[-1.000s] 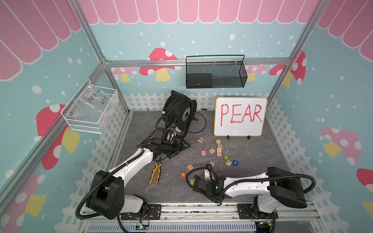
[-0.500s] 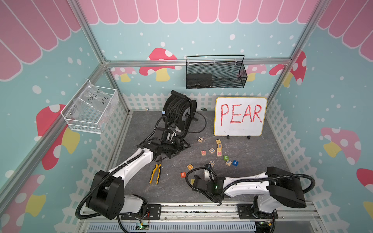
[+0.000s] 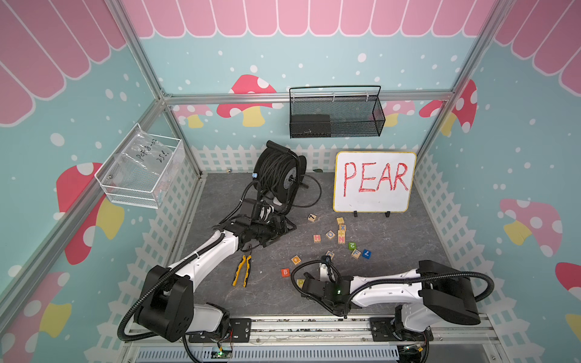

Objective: Spell the uppercase word “pear” with letter blocks
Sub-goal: Place the letter block at the center of the board.

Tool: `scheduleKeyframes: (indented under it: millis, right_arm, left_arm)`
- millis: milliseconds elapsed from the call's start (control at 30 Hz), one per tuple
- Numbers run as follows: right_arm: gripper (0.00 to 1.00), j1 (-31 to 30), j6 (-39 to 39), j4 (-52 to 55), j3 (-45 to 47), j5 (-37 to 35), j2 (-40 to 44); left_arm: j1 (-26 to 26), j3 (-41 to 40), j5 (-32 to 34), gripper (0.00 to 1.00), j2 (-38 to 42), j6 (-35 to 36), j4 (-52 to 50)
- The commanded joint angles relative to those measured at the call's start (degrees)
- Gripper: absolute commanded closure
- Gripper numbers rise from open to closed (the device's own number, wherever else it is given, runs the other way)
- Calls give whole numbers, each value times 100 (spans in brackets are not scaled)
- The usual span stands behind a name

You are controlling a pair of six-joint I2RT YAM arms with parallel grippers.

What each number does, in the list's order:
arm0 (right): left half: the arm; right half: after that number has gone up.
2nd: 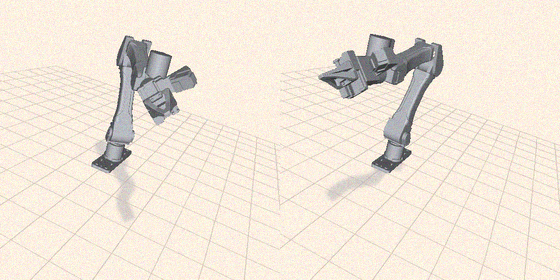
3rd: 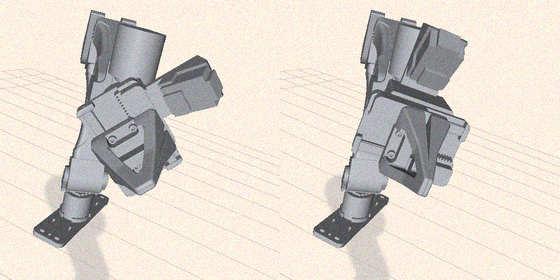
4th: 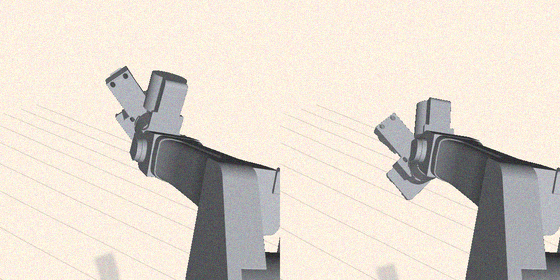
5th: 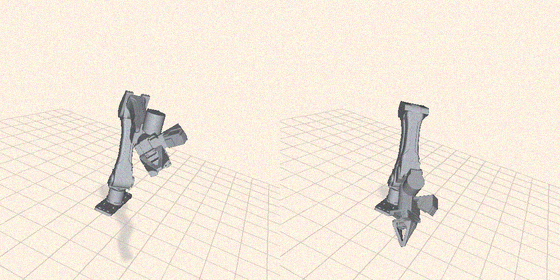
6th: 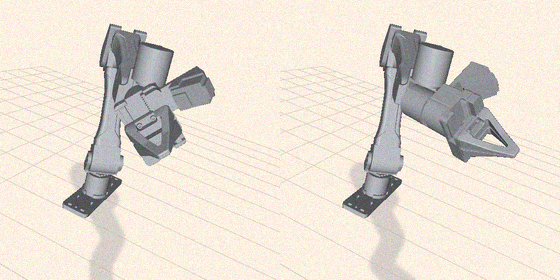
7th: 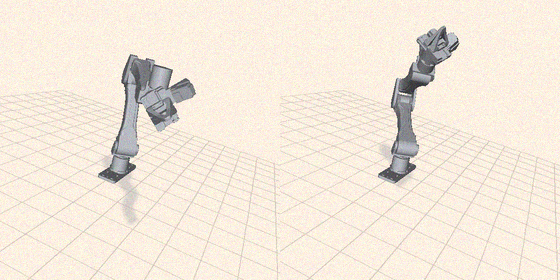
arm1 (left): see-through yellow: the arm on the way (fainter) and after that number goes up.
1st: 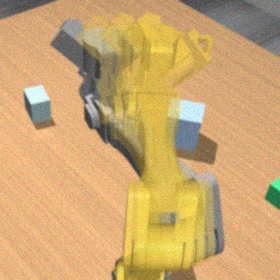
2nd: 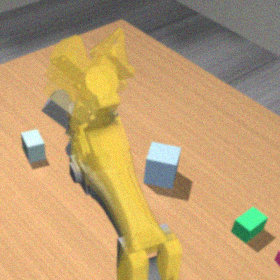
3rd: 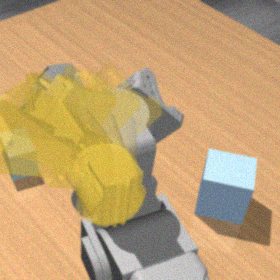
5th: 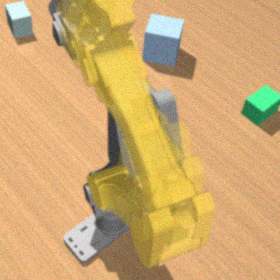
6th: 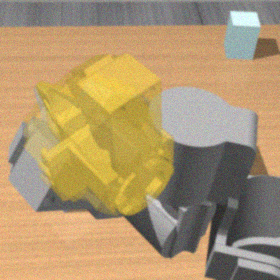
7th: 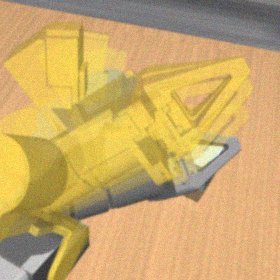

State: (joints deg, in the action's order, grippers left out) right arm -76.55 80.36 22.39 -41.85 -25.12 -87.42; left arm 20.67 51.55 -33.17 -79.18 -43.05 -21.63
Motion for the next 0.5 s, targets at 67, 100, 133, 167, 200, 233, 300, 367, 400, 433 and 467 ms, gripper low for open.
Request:
scheduleKeyframes:
  millis: [67,100,133,167,200,233,300,367,400,433,467]
  right_arm:
    - [53,9,162,56,98,-185,182]
    - [51,8,150,57,113,-196,211]
    - [50,8,149,56,128,-215,240]
    - [49,9,165,79,153,-247,277]
    - [46,9,220,143,179,-303,310]
    - [44,6,306,244,202,-364,334]
    - [40,13,562,560,257,-515,417]
    - [38,33,705,737,346,-594,523]
    - [38,56,747,781,405,-606,579]
    - [36,89,783,801,482,-605,653]
    - [36,128,801,797,547,-584,719]
  left_arm:
    - [-19,110,58,1,95,62,-68]
    - [-18,110,66,1,87,66,-62]
    - [-21,109,60,1,87,64,-63]
    - [-25,109,72,1,87,65,-67]
    - [-19,110,74,1,78,67,-65]
    - [-23,110,74,1,78,64,-61]
    - [-23,104,74,1,63,62,-69]
    - [-19,109,72,1,52,68,-62]
    - [-21,109,72,1,51,60,-57]
    - [-19,110,54,1,36,75,-61]
    - [-19,107,46,1,23,76,-65]
